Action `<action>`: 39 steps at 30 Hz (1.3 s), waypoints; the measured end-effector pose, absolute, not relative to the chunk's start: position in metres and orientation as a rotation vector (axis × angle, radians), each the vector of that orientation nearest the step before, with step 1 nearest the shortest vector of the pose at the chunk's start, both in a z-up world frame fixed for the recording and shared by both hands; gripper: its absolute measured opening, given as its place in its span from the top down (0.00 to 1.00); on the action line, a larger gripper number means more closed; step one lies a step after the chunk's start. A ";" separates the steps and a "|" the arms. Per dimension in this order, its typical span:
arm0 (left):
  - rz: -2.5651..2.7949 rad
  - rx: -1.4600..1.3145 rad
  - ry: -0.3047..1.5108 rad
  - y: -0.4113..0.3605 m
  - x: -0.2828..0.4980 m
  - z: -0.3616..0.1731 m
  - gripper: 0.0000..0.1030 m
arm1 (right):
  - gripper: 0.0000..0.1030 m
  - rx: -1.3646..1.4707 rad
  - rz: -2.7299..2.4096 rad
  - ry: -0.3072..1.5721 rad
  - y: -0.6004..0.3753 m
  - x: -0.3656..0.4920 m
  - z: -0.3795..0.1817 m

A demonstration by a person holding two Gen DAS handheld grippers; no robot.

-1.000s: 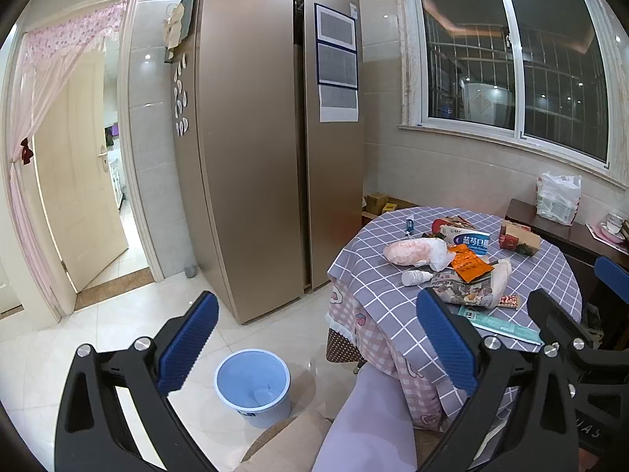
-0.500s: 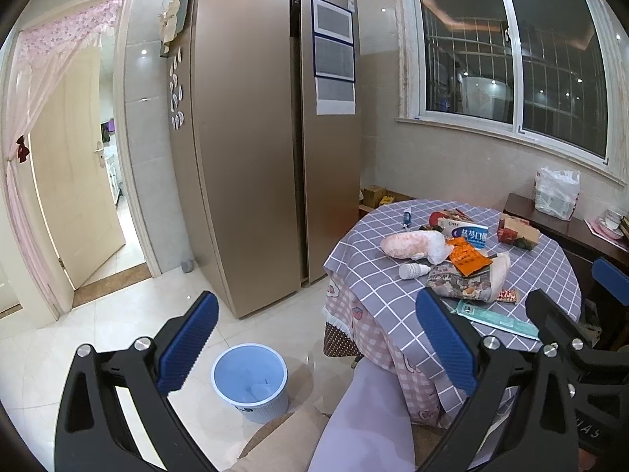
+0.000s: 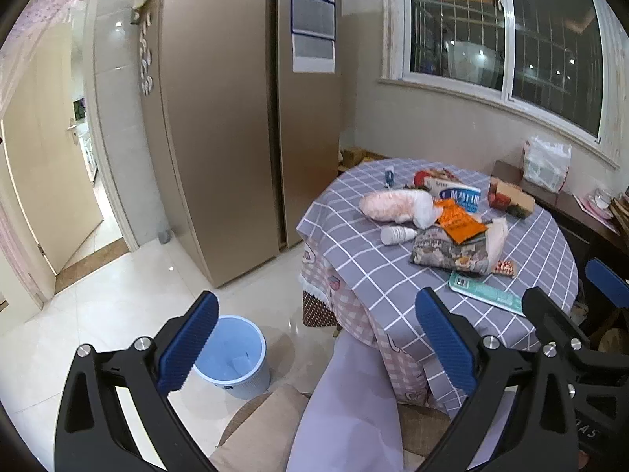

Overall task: Collect trash
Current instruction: 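Reach the right tool to the teal toothbrush package and close on it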

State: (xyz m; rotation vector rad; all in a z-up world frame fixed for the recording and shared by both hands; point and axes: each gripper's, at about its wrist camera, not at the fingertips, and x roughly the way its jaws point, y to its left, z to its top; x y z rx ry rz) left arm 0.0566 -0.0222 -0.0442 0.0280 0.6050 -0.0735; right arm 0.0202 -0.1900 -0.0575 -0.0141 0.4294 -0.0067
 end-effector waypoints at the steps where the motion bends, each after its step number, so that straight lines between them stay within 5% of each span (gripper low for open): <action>1: -0.076 0.032 0.615 -0.025 0.061 -0.047 0.05 | 0.05 -0.010 -0.004 0.443 -0.192 0.024 -0.060; 30: -0.122 0.058 0.889 -0.070 0.151 -0.125 0.05 | 0.06 -0.091 0.075 0.743 -0.239 0.134 -0.125; 39: -0.125 0.059 0.921 -0.074 0.158 -0.130 0.05 | 0.21 -0.058 0.131 0.832 -0.256 0.153 -0.143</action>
